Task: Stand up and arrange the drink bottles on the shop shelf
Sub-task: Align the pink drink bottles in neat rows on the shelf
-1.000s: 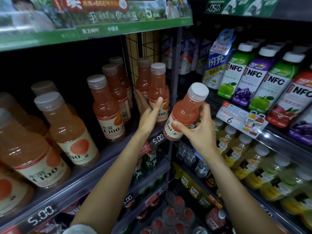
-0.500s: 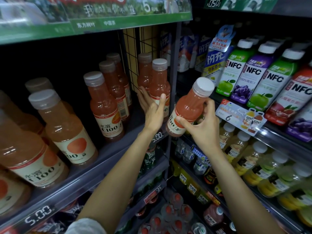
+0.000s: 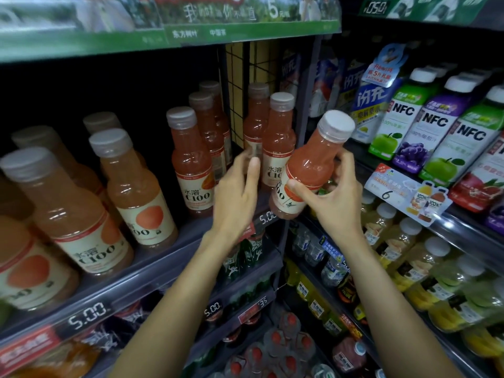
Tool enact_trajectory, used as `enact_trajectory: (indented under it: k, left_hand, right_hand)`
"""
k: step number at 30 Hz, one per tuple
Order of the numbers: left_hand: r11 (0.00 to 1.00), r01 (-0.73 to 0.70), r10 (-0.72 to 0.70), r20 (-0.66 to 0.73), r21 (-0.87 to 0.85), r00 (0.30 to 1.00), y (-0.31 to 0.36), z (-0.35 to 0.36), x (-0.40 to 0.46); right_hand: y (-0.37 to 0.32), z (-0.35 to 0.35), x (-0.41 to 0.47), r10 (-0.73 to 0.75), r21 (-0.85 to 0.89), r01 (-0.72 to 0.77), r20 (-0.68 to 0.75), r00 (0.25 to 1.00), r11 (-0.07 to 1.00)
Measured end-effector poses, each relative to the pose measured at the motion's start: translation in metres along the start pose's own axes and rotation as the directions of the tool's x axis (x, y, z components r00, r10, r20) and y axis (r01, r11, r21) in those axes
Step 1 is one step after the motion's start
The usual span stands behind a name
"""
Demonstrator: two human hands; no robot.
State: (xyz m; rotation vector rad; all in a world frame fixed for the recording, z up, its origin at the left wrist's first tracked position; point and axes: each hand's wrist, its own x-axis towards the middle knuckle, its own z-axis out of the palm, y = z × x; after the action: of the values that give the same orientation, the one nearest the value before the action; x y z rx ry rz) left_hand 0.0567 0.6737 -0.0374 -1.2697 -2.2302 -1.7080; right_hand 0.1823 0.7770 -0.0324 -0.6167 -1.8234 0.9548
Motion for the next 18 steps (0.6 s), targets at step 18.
enact_trajectory:
  k: [18]
  left_hand:
    - [0.904,-0.021,0.217,-0.418,0.426,0.882,-0.055,-0.034,0.009]
  right_hand:
    - [-0.009,0.081,0.018,-0.142,-0.192,0.158,0.094,0.985,0.969]
